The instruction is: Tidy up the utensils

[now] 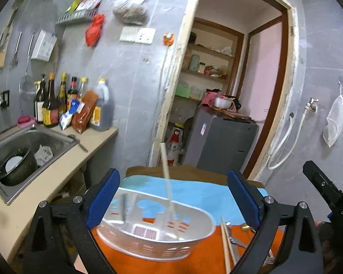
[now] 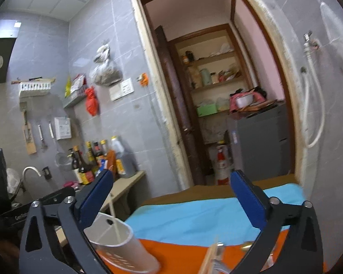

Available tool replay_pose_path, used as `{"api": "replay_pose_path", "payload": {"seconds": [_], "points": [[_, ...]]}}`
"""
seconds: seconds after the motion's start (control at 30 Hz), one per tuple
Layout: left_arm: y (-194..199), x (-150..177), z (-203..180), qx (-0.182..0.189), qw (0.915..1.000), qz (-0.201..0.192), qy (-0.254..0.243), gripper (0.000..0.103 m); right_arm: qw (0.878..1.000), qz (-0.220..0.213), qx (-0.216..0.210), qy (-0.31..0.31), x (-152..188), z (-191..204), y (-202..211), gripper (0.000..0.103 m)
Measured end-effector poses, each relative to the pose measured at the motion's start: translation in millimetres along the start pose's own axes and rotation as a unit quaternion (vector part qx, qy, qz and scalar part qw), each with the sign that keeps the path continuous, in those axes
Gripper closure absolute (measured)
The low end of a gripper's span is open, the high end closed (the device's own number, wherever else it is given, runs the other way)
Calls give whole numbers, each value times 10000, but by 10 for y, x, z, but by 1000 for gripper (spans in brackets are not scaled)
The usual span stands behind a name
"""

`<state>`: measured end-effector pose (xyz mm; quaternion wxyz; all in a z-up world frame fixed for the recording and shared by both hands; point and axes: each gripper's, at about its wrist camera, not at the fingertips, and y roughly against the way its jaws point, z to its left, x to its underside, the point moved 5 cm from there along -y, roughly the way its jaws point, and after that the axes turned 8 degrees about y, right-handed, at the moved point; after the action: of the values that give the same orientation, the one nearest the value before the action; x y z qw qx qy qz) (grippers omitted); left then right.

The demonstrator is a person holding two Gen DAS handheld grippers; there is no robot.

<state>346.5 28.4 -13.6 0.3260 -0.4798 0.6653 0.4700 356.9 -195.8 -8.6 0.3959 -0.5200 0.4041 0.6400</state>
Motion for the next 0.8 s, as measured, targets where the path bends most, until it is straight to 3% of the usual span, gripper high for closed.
{"api": "replay_pose_path", "payload": {"seconds": [0.37, 0.57, 0.8], "points": [[4, 230, -615, 86, 9990, -328, -298, 9, 9975, 97, 624, 314, 41, -575, 374, 0], [-104, 545, -861, 171, 9984, 25, -535, 8, 9953, 423, 810, 335, 250, -896, 463, 0], [-308, 1060, -1024, 9, 9950, 614, -790, 8, 9910, 901, 946, 288, 601, -1246, 443, 0]]}}
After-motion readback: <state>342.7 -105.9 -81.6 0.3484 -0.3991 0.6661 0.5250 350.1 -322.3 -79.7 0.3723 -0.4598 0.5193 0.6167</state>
